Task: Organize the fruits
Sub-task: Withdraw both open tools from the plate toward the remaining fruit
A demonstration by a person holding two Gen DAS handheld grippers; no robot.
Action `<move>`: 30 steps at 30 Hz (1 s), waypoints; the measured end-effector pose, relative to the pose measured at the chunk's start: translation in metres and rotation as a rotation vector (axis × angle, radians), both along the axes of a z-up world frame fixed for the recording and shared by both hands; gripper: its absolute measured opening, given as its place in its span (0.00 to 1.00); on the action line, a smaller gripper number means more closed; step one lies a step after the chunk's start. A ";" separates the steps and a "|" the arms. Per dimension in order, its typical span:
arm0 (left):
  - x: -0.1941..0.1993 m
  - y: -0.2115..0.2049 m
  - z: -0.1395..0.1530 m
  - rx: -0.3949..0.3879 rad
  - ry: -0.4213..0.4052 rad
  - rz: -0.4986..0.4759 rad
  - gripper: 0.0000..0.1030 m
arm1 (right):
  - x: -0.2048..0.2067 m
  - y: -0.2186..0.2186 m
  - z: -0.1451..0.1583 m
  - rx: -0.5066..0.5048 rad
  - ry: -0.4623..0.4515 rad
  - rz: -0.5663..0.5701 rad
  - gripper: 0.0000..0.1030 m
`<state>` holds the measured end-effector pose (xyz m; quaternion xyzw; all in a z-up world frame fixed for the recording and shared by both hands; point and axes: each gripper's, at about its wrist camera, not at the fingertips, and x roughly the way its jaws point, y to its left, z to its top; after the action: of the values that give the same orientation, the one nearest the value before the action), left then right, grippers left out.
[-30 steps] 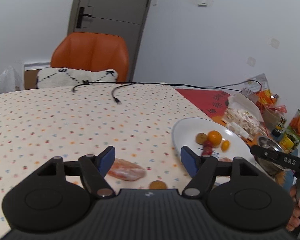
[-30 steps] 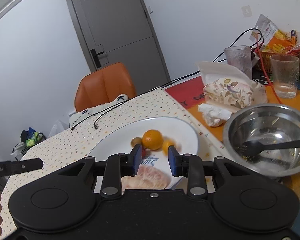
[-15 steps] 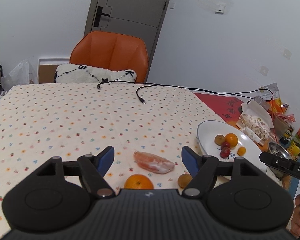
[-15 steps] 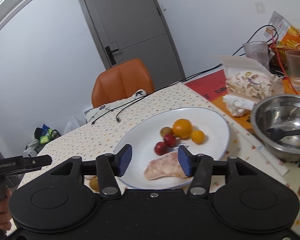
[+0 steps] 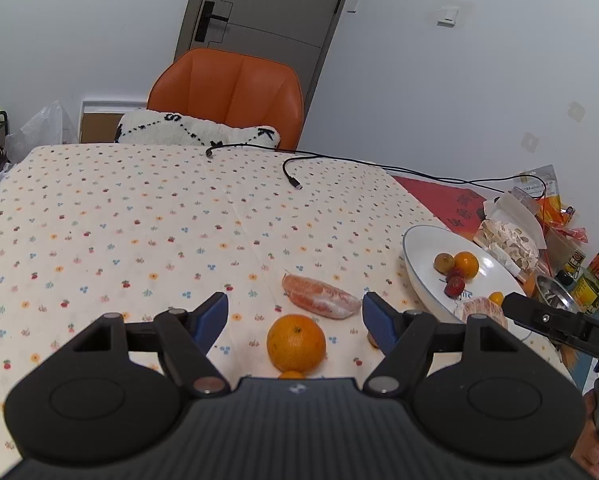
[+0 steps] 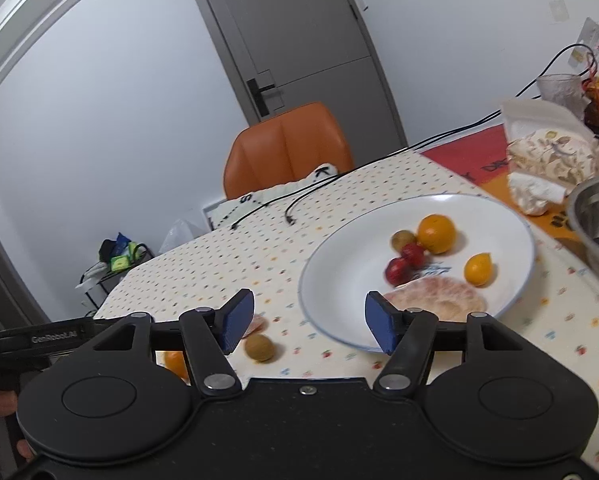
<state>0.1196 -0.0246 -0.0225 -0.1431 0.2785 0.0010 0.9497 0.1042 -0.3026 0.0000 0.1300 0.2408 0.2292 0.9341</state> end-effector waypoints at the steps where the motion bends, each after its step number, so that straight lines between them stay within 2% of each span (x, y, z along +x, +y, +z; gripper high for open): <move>1: -0.001 0.000 -0.001 0.000 -0.001 -0.002 0.70 | -0.001 0.002 0.000 0.009 0.007 0.005 0.60; 8: 0.001 -0.005 -0.012 -0.006 0.003 -0.004 0.70 | -0.011 0.021 -0.001 0.050 0.017 0.052 0.66; 23: 0.012 -0.003 -0.031 -0.036 0.025 0.007 0.67 | 0.000 0.045 -0.018 -0.007 0.058 0.049 0.68; 27: 0.014 -0.003 -0.035 -0.044 0.032 0.002 0.63 | 0.002 0.052 -0.022 -0.022 0.068 0.059 0.68; 29: 0.016 -0.003 -0.036 -0.046 0.035 -0.005 0.57 | 0.005 0.054 -0.025 -0.028 0.076 0.059 0.68; 30: 0.016 -0.004 -0.037 -0.045 0.039 -0.011 0.49 | 0.005 0.056 -0.027 -0.030 0.080 0.059 0.68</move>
<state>0.1358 -0.0287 -0.0598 -0.1629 0.2979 -0.0078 0.9406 0.1096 -0.2468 -0.0266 0.1178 0.2851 0.2475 0.9185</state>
